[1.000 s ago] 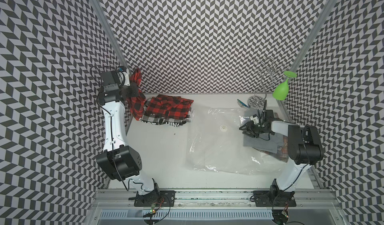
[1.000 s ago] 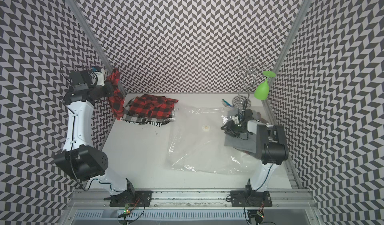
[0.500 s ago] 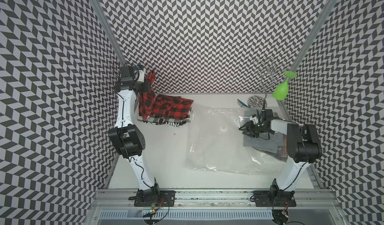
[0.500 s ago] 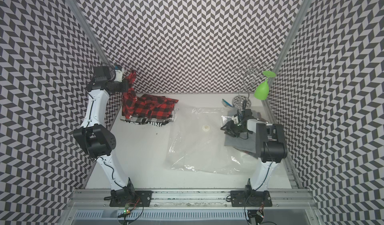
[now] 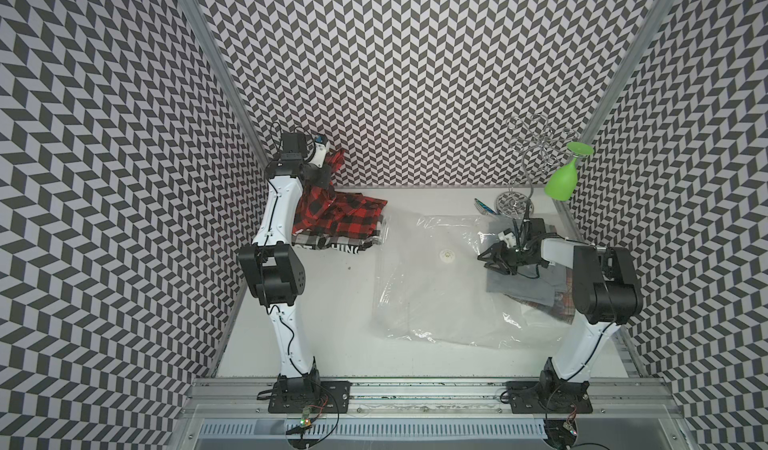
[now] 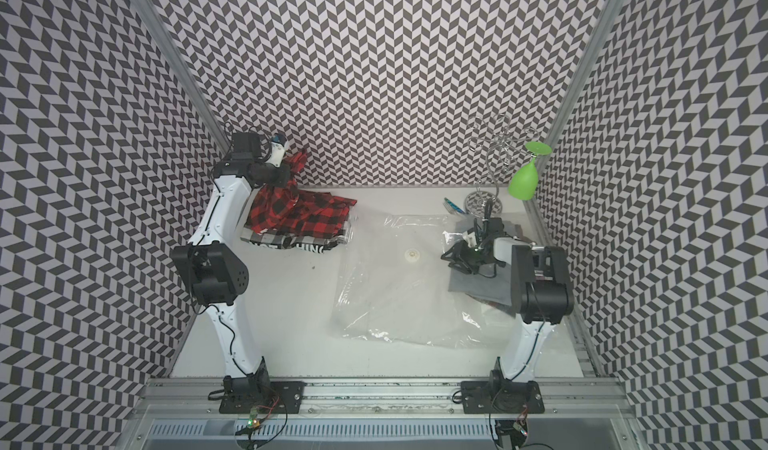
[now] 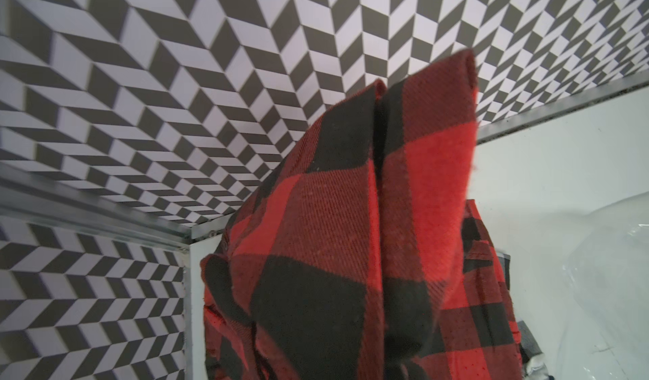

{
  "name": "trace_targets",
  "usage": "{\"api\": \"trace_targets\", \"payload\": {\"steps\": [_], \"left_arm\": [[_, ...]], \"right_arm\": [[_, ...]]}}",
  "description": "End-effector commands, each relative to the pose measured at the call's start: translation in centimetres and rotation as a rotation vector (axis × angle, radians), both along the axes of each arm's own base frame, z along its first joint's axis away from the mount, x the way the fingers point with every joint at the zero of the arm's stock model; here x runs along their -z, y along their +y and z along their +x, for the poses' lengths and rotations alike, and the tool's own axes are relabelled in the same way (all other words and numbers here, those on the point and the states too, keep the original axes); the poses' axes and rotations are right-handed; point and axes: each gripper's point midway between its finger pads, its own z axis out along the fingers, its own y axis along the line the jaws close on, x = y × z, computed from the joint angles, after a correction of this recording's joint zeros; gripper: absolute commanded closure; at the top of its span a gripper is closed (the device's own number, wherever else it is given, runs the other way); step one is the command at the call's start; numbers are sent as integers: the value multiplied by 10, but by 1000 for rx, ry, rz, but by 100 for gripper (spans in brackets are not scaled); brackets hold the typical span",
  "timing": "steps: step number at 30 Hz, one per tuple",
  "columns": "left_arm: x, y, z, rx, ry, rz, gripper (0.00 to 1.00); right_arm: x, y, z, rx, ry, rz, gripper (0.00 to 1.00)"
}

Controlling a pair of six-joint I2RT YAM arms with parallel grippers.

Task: Take the shirt out of the vacuum bag
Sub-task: Place the shirt at the corner of the board.

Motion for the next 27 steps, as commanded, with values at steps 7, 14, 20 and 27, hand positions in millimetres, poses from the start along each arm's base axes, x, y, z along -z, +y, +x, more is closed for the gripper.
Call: {"api": "trace_targets", "payload": {"steps": [7,14,20,27], "left_arm": [[29,-52,-19,175,65,0,100],[54,-80,-38,246,115,5,100],[72,-92,-36,270,156,-20,100],[66,-104,-38,313,158,-74,100]], "right_arm": [[16,-11,0,20,18,-53,53],[16,-9,-1,21,18,-44,53],[15,-9,-2,22,14,-43,54],[15,-9,-3,20,12,-42,53]]}}
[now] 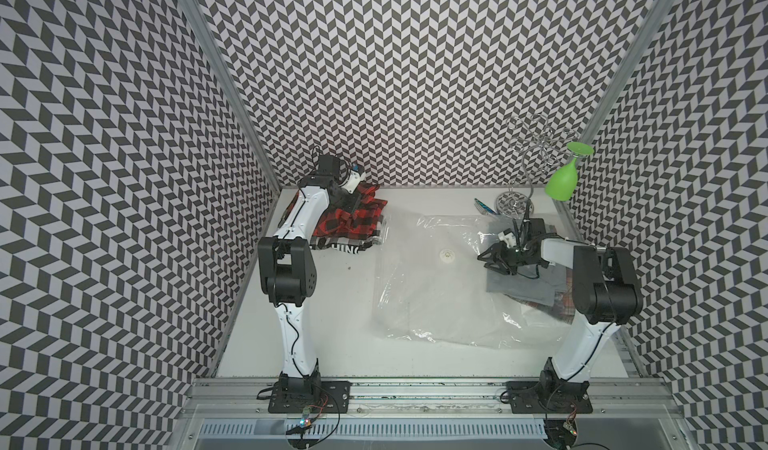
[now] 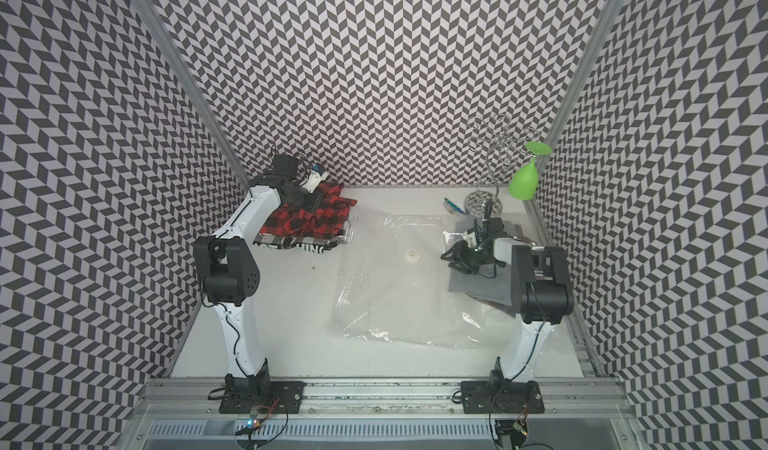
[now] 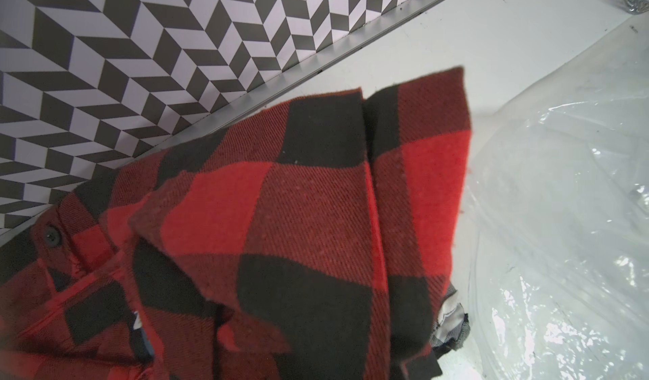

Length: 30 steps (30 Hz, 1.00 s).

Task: Take the shirt out of the vacuum bag
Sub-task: Place the shirt at the corner of the board.

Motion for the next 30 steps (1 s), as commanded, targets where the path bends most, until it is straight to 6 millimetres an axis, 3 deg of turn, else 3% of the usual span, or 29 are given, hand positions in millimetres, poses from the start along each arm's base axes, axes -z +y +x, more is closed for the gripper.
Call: {"api": "trace_targets", "payload": {"steps": [1,7,11,18,19,20,21,22,25,30], "left_arm": [[-24,-20,0,73,-40,-82,100],[-40,-17,-19,128,6,-224,100],[-30,-3,-27,97,16,-231,100],[-14,-12,-5,55,23,-240,99],[-12,-14,-1,45,22,-242,94],[-13,-15,5,30,18,-258,65],[-16,-13,11,-1,14,-274,17],[-20,-12,15,-20,7,-285,2],[-44,4,26,-89,-55,-278,1],[-61,84,36,-350,-138,-181,1]], "right_arm": [[15,-9,-3,20,13,-45,53],[16,-10,-4,20,15,-47,53],[17,-9,-5,17,18,-42,53],[16,-9,-4,18,18,-42,53],[16,-9,-4,17,18,-43,53],[16,-9,-4,18,16,-43,53],[15,-9,-4,17,15,-43,53],[16,-9,-3,17,17,-43,53],[15,-8,-2,18,14,-39,53],[14,-7,-2,16,12,-37,53]]}}
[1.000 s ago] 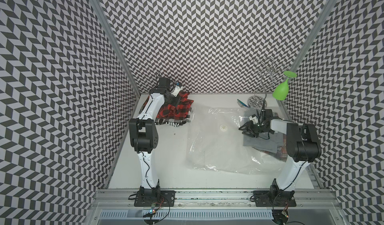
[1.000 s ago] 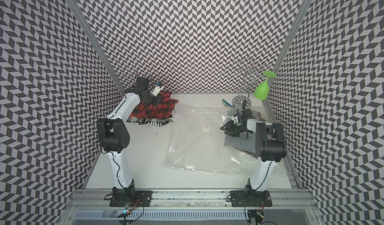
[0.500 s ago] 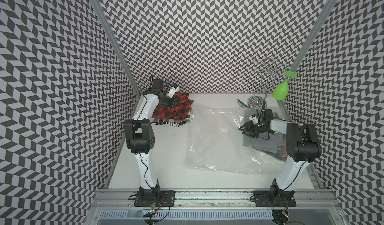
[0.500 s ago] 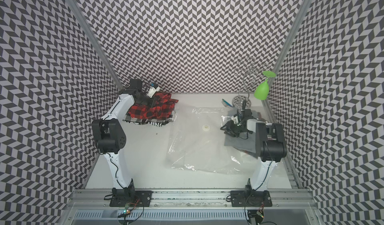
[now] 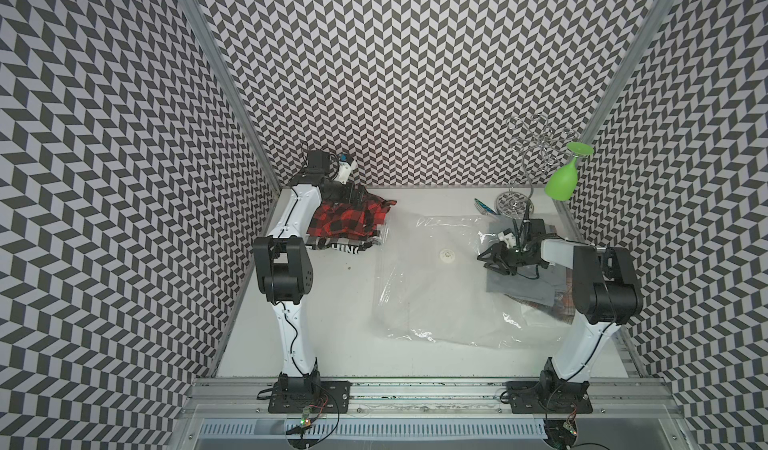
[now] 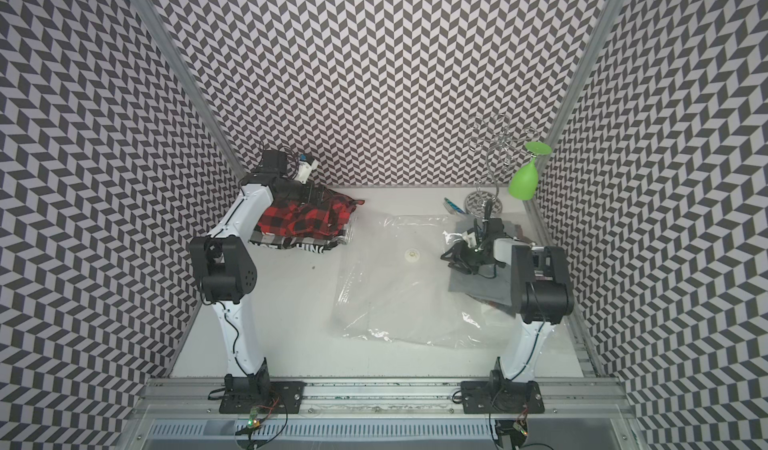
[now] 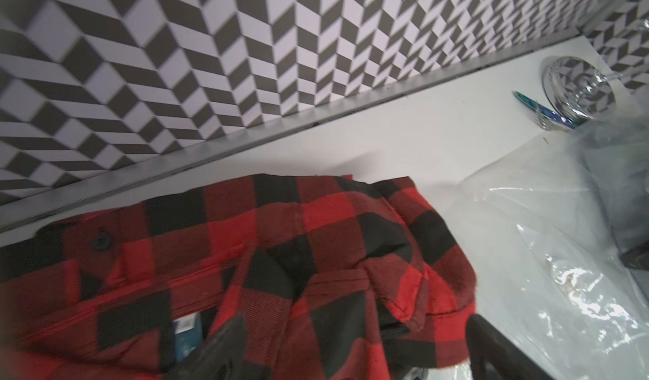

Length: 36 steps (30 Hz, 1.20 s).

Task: Take the shirt out of the vacuum bag
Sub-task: Place the shirt at the corner of the board, then adjust the shirt at the corner of the board.

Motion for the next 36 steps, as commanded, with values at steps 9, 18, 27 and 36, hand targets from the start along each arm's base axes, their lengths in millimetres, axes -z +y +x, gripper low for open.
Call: {"api": "trace_targets", "payload": {"steps": [9,18,27,36], "left_arm": [[2,124,-46,-435,6,94,1],[35,184,-80,-657,44,-2,1],[61,185,-63,-672,95,-268,1],[78,164,-44,-636,101,-460,1]], "right_arm": [[11,-7,0,20,10,-36,53],[11,-8,1,18,7,-36,53],[12,-8,3,16,5,-43,53],[13,-9,4,16,5,-48,53]]}}
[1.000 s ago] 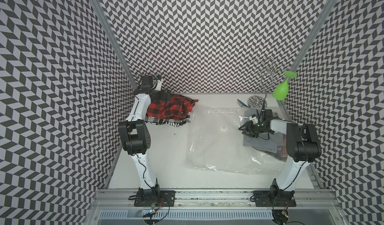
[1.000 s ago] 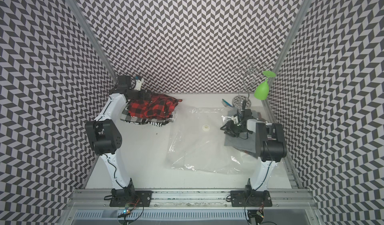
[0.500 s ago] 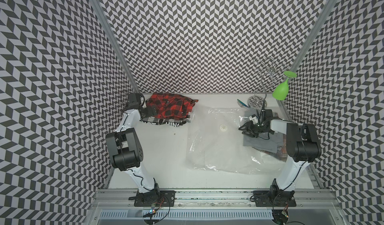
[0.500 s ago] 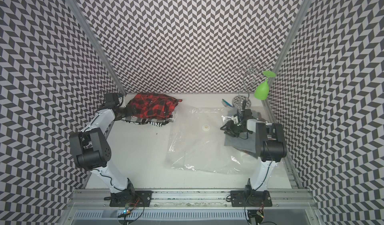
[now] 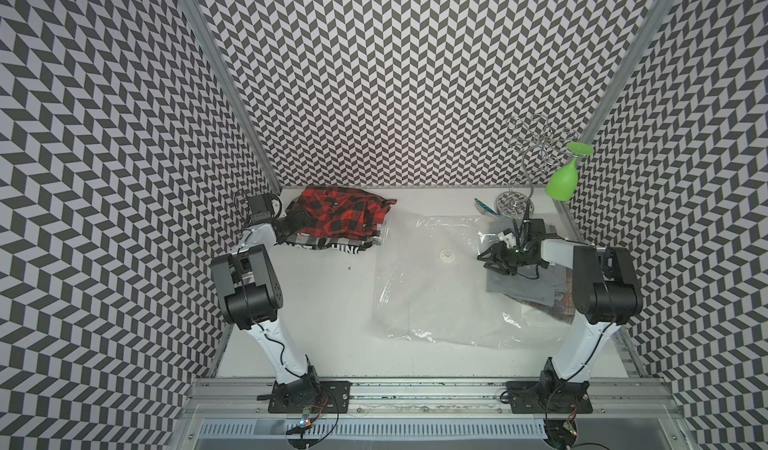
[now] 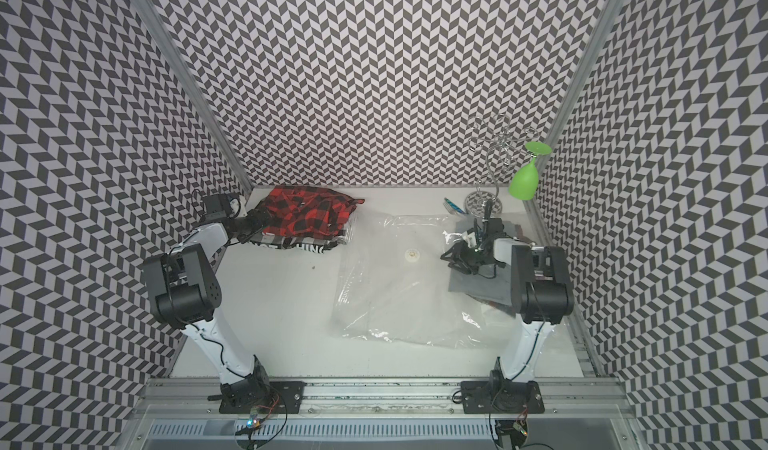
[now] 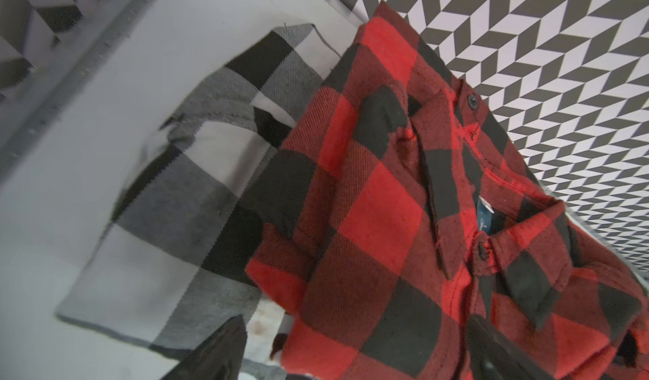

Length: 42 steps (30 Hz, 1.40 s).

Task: Take the shirt out of the vacuum bag
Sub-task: Adjust the shirt at the corner of the board.

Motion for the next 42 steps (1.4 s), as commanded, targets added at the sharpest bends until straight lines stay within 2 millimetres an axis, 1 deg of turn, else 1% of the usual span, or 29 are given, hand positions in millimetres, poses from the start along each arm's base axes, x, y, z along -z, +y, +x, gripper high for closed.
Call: {"api": "trace_targets", "payload": {"steps": [1,2,3,5,8,9,10,11,16,19,21,23,24,25,26,27,28,30,31,33,35,36,37,40,42], "left_arm": [[-6,-11,19,26,-79,-73,1],[-5,-15,23,42,-88,-81,1],[-3,-19,26,63,-99,-95,8],[1,-22,31,63,-90,-138,44],[-3,-10,33,50,-86,-127,87],[-7,-3,32,38,-92,-122,95],[-12,5,30,24,-103,-119,99],[-18,13,29,13,-115,-116,100],[-32,48,26,-16,-134,-80,100],[-37,64,24,-38,-141,-63,100],[-36,60,25,-18,-148,-77,100],[-29,48,28,23,-138,-95,100],[-23,40,29,45,-130,-103,96],[-17,33,30,63,-121,-106,88],[-11,27,30,75,-110,-111,78],[-7,22,30,80,-101,-117,61],[-2,21,29,74,-89,-119,48],[0,25,25,41,-74,-109,33],[-4,31,24,16,-75,-91,27],[-14,45,20,-39,-69,-56,22],[-29,56,16,-84,-59,-19,20],[-42,58,14,-97,-65,5,18],[-56,55,13,-95,-82,23,15],[-98,42,8,-89,-125,103,12],[-113,35,1,-105,-117,151,12]], "right_arm": [[13,-9,5,16,3,-48,53],[14,-9,5,15,6,-47,53],[14,-9,5,15,4,-48,53],[15,-9,4,15,9,-47,53],[13,-9,5,16,3,-47,53],[13,-9,5,16,2,-45,53],[13,-9,5,15,2,-45,53],[13,-9,4,16,3,-48,53],[15,-9,3,16,5,-48,53],[15,-9,2,15,4,-46,53],[14,-9,3,14,0,-50,53],[14,-9,3,16,2,-49,53],[14,-9,3,17,3,-45,53],[14,-8,4,18,3,-44,53],[13,-9,4,18,1,-42,53],[13,-8,5,18,0,-42,53],[11,-8,6,18,-3,-41,53],[8,-9,7,18,-9,-43,53],[7,-8,7,18,-11,-43,53],[5,-9,7,17,-18,-45,53],[3,-9,7,18,-21,-45,53],[3,-9,7,18,-22,-45,53],[3,-9,8,18,-24,-45,53],[2,-9,8,19,-27,-45,53],[1,-9,9,21,-29,-44,53]]}}
